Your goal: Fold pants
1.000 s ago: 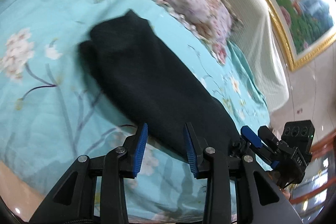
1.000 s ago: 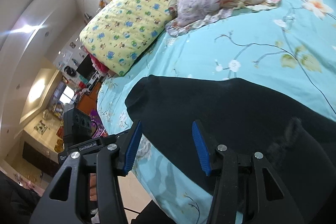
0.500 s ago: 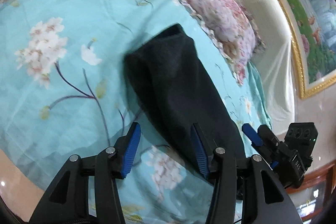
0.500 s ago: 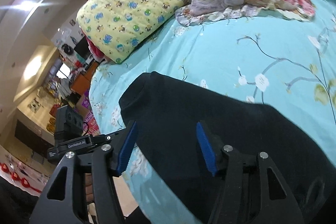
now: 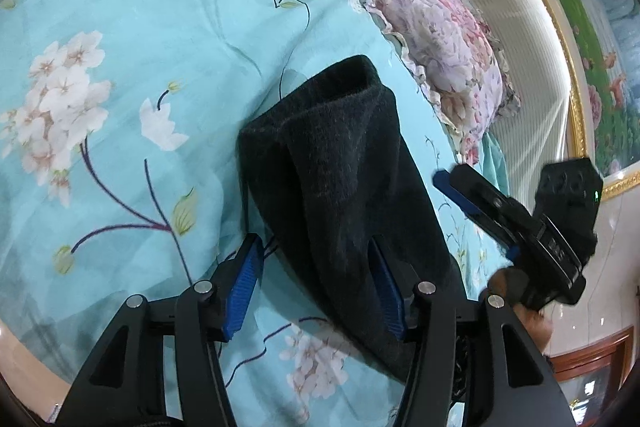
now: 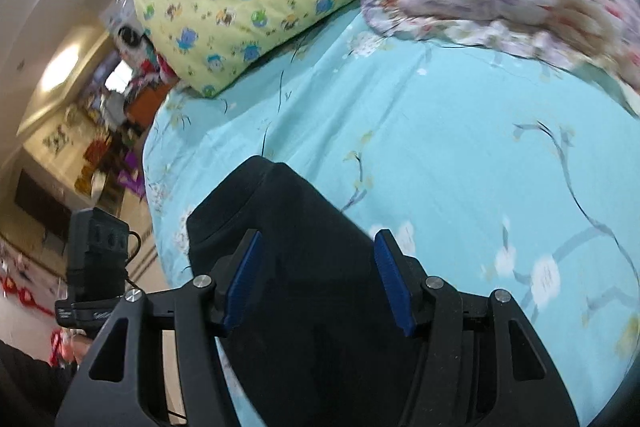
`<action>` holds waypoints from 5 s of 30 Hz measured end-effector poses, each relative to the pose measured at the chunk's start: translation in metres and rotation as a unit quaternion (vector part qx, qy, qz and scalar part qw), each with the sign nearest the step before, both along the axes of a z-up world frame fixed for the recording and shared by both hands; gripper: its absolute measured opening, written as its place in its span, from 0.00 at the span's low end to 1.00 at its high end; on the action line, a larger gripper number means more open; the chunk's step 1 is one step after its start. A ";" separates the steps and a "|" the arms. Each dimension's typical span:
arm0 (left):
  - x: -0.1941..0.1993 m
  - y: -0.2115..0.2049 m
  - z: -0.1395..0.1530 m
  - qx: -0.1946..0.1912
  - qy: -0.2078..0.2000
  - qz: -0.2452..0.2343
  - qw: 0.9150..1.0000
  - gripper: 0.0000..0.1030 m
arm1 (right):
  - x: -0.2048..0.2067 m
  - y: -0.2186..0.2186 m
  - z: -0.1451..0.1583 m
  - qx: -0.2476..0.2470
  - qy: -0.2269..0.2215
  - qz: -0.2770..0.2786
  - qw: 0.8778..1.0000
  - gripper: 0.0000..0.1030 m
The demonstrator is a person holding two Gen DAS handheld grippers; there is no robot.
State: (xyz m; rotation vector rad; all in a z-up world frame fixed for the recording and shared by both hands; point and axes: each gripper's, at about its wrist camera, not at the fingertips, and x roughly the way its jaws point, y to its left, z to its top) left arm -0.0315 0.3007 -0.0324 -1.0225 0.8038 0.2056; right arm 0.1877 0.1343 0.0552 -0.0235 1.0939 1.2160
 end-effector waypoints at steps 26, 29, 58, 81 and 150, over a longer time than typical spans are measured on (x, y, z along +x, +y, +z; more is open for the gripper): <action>0.016 -0.013 0.035 0.044 -0.014 -0.002 0.999 0.15 | -0.009 0.041 0.003 -0.016 -0.045 0.079 0.996 0.19; 0.015 -0.028 0.058 0.061 -0.035 -0.018 0.997 0.14 | -0.011 0.026 0.016 0.003 -0.046 0.065 0.997 0.19; 0.053 -0.236 0.139 0.140 -0.104 -0.228 0.958 0.15 | -0.026 -0.222 0.049 0.147 -0.018 -0.118 0.982 0.16; 0.086 -0.347 0.103 0.175 -0.068 -0.341 0.921 0.15 | -0.030 -0.329 -0.012 0.171 0.036 -0.219 0.960 0.16; 0.085 -0.221 0.058 0.120 -0.042 -0.266 0.956 0.76 | -0.110 -0.367 -0.008 0.006 0.005 -0.427 0.904 0.94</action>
